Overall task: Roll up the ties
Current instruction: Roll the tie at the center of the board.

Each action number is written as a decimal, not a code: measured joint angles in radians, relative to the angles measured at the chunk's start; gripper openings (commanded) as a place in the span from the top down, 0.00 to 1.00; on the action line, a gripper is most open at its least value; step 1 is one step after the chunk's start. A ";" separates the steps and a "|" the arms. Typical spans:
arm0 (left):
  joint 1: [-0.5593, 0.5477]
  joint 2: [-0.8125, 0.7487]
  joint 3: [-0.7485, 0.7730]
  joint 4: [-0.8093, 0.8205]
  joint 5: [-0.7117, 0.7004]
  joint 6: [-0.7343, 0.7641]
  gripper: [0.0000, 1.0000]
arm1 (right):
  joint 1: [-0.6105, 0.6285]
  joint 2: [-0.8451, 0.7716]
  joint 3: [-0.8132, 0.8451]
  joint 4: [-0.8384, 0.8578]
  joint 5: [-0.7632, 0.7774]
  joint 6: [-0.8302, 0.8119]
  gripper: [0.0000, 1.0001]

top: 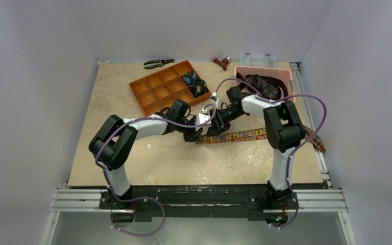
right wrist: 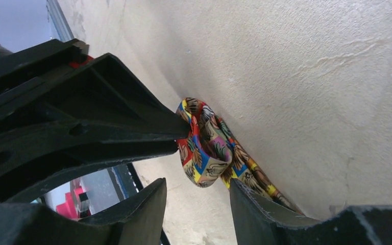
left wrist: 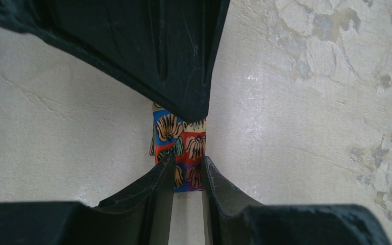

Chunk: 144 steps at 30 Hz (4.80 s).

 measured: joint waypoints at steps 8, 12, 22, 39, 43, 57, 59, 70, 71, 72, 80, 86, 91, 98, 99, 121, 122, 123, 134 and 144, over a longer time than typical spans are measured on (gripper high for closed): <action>-0.006 0.024 0.008 -0.002 -0.014 -0.018 0.76 | 0.027 0.068 0.016 0.010 0.016 0.010 0.62; -0.007 0.026 0.008 -0.002 -0.017 -0.018 0.63 | 0.032 0.075 0.029 0.016 0.039 0.020 0.82; 0.017 -0.031 -0.070 0.068 -0.005 -0.029 0.22 | 0.032 0.075 0.034 0.017 0.086 0.002 1.00; -0.040 0.056 -0.036 0.154 -0.121 -0.026 0.45 | 0.032 0.089 0.026 0.034 0.066 -0.002 1.00; -0.044 0.057 -0.036 0.163 -0.145 -0.019 0.61 | 0.032 0.088 0.027 0.028 0.051 -0.005 1.00; 0.005 0.003 -0.094 0.155 -0.103 -0.032 0.33 | 0.032 0.090 0.028 0.000 0.097 -0.024 1.00; 0.021 -0.019 -0.110 0.151 -0.096 -0.049 0.35 | 0.032 0.090 0.028 0.001 0.098 -0.023 1.00; 0.040 -0.029 -0.130 0.152 -0.055 -0.077 0.47 | 0.032 0.098 0.032 -0.002 0.098 -0.014 1.00; 0.040 -0.021 -0.126 0.152 -0.050 -0.077 0.50 | 0.032 0.101 0.035 -0.004 0.096 -0.014 1.00; 0.040 -0.011 -0.120 0.152 -0.048 -0.074 0.52 | 0.031 0.103 0.038 -0.006 0.093 -0.013 1.00; 0.034 0.018 -0.088 0.148 -0.017 -0.051 0.64 | 0.031 0.109 0.046 -0.016 0.092 -0.011 1.00; 0.014 0.014 -0.085 0.164 -0.006 -0.082 0.65 | 0.030 0.120 0.054 -0.022 0.084 -0.007 1.00; -0.019 0.013 -0.035 0.171 -0.004 -0.130 0.65 | 0.030 0.122 0.056 -0.023 0.084 0.001 1.00; -0.045 0.072 0.020 0.200 -0.005 -0.169 0.65 | 0.030 0.122 0.058 -0.019 0.084 0.011 1.00; -0.045 0.076 0.020 0.196 -0.005 -0.172 0.65 | 0.028 0.122 0.058 -0.019 0.082 0.014 1.00; -0.047 0.082 0.019 0.140 -0.086 -0.111 0.68 | -0.004 0.095 0.053 -0.034 0.050 -0.006 0.74; -0.047 0.082 0.021 0.135 -0.087 -0.110 0.68 | -0.009 0.092 0.053 -0.039 0.048 -0.007 0.72; -0.047 0.082 0.025 0.129 -0.090 -0.106 0.68 | -0.012 0.089 0.053 -0.042 0.040 -0.008 0.71; -0.050 0.084 0.042 0.098 -0.113 -0.103 0.68 | 0.000 0.082 0.056 -0.023 -0.020 0.025 0.66; -0.058 0.093 0.063 0.072 -0.122 -0.103 0.65 | 0.010 0.140 0.078 -0.006 -0.024 0.033 0.91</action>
